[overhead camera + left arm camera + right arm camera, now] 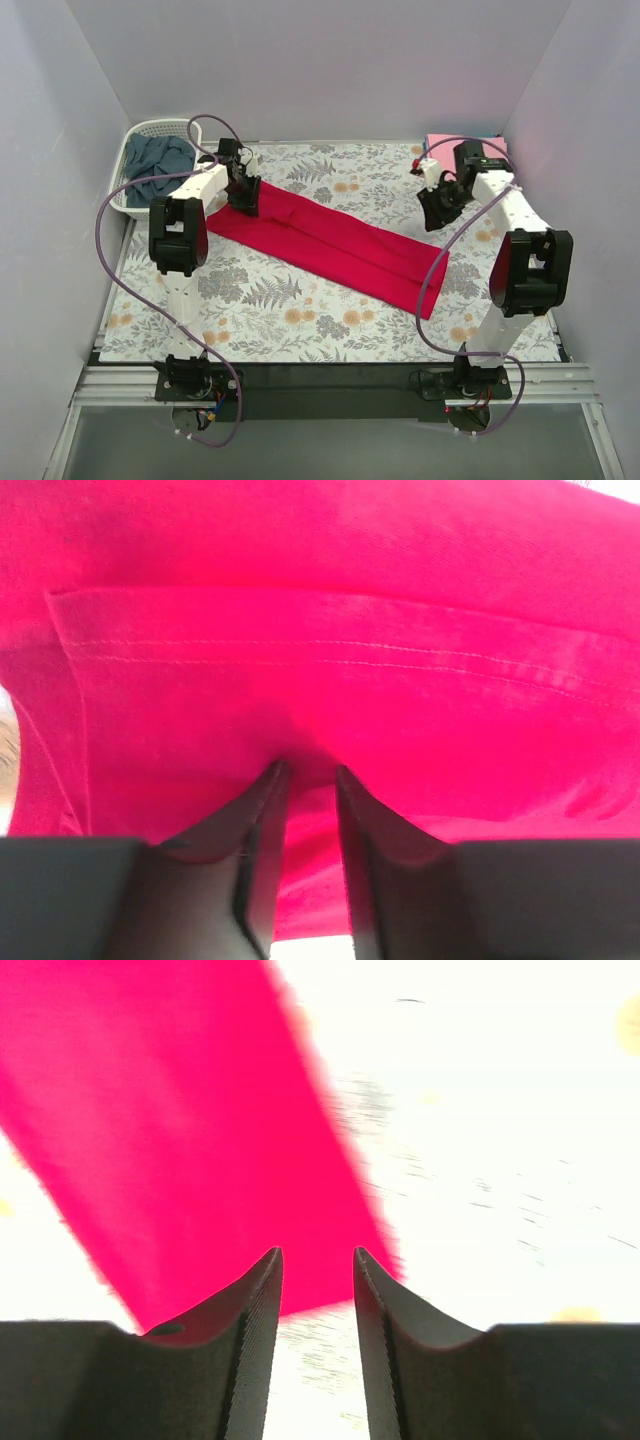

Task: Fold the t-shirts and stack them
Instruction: Fold the tshirt

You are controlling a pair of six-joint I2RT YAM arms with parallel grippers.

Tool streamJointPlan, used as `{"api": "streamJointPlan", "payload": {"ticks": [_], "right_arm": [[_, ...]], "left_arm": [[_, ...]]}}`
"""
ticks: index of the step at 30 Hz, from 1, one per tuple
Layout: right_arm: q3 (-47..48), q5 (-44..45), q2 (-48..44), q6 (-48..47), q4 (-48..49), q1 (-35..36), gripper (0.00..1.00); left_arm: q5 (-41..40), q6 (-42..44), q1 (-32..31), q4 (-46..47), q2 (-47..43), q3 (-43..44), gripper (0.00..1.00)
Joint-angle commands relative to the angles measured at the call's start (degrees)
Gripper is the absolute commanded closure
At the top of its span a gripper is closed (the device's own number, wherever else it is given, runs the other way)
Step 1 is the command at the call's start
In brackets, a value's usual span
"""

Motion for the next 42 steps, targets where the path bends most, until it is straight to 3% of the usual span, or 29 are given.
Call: {"api": "streamJointPlan", "payload": {"ticks": [1, 7, 19, 22, 25, 26, 28, 34, 41, 42], "right_arm": [[1.7, -1.1, 3.42, -5.43, -4.92, -4.6, 0.61], [1.26, -1.8, 7.9, -7.74, -5.54, -8.02, 0.61], [2.32, -0.48, 14.14, -7.21, -2.72, -8.2, 0.61], [1.27, -0.4, 14.76, -7.91, -2.81, -8.2, 0.66], [-0.67, 0.13, 14.5, -8.61, -2.64, -8.38, 0.8], [-1.02, 0.57, 14.5, -8.79, -2.64, -8.46, 0.91], [-1.37, 0.92, 14.41, -8.7, -2.64, -9.25, 0.98], [-1.63, 3.55, 13.62, -10.2, -2.2, -12.15, 0.99], [-3.92, 3.74, 11.77, -11.25, -2.28, -12.77, 0.99], [-3.84, 3.56, 11.68, -11.16, -2.81, -12.77, 0.95]], "left_arm": [[0.09, 3.33, 0.52, 1.5, -1.68, 1.46, 0.71], [3.96, 2.71, 0.44, 2.91, -5.13, -1.7, 0.59], [4.58, 1.39, 0.26, 4.14, -3.9, -2.32, 0.56], [3.79, 1.39, 0.26, 4.67, -3.55, -2.68, 0.55], [2.13, 1.4, 0.26, 5.63, -2.85, -3.47, 0.55], [1.42, 1.39, 0.26, 5.64, -2.41, -3.55, 0.56], [-1.03, 1.04, 0.26, 5.72, -1.1, -3.55, 0.62], [-4.29, 1.13, 0.79, 7.04, 1.02, -5.4, 0.72], [-3.68, 1.92, 1.05, 7.22, 1.81, -6.19, 0.72], [-2.81, 1.92, 1.05, 7.22, 1.72, -6.1, 0.72]]}}
